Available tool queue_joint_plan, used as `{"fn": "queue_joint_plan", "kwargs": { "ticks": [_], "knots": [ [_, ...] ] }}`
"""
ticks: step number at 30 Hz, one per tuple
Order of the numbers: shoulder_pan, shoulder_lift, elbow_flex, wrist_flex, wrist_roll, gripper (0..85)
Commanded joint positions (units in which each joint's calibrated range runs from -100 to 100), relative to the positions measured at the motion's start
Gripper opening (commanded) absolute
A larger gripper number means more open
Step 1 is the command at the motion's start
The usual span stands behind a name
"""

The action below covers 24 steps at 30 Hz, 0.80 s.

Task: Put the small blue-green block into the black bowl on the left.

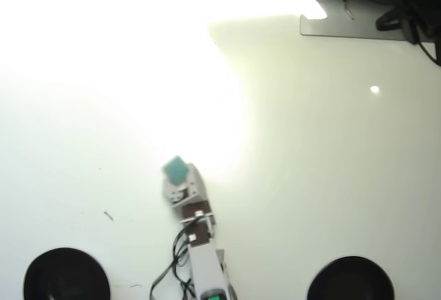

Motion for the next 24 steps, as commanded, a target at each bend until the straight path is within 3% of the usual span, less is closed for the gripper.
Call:
{"fn": "queue_joint_plan", "kwargs": {
  "ticks": [1,13,24],
  "knots": [
    [2.39,-3.61,5.48,-1.33,2.25,3.5],
    [15.73,-8.86,23.50,-11.54,8.55,3.4],
    [27.40,-11.01,30.34,-15.35,8.79,3.4]
  ]
}}
